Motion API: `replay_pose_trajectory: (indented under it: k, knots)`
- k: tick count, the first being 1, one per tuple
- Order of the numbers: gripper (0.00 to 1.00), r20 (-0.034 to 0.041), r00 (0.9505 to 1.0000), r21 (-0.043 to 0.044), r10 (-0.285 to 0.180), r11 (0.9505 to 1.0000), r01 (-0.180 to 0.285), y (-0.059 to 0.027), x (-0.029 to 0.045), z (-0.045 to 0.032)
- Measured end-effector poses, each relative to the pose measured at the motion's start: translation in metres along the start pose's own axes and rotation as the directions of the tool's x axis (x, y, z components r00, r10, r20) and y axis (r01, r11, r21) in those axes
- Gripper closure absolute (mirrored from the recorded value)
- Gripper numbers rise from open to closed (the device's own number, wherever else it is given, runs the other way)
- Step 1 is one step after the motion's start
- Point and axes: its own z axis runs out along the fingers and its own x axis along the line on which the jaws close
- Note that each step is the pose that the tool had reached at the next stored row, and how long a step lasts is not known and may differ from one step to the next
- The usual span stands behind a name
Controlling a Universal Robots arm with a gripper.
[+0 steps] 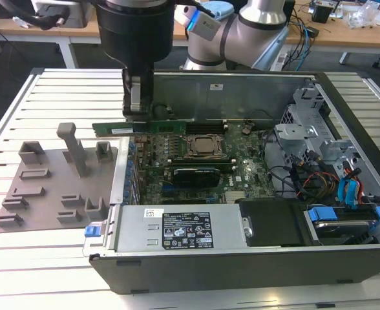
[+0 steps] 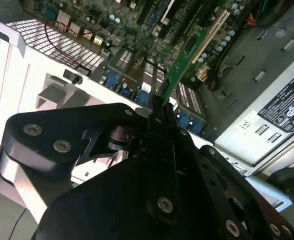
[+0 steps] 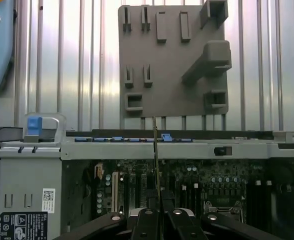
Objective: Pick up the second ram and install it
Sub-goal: 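Pick up the second ram and move it above second insertion slot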
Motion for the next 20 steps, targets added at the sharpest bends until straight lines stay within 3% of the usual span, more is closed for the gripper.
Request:
replay_pose_trajectory:
  k: [5,8,11,13,20]
  knots:
    - [0.87,0.0000,1.0000,-0.0035,0.000,1.0000,0.000,-0.0199,0.0001,-0.0012]
    - [0.87,0.0001,1.0000,-0.0061,0.000,1.0000,0.000,-0.0277,-0.0001,-0.0012]
    - [0.87,0.0003,1.0000,-0.0195,0.002,0.9998,-0.002,-0.0437,-0.0026,0.0017]
    - [0.87,0.0006,1.0000,-0.0228,0.002,0.9997,-0.002,-0.0485,-0.0041,0.0024]
    - [0.87,0.0008,1.0000,-0.0451,0.003,0.9990,-0.003,-0.0750,-0.0236,0.0127]
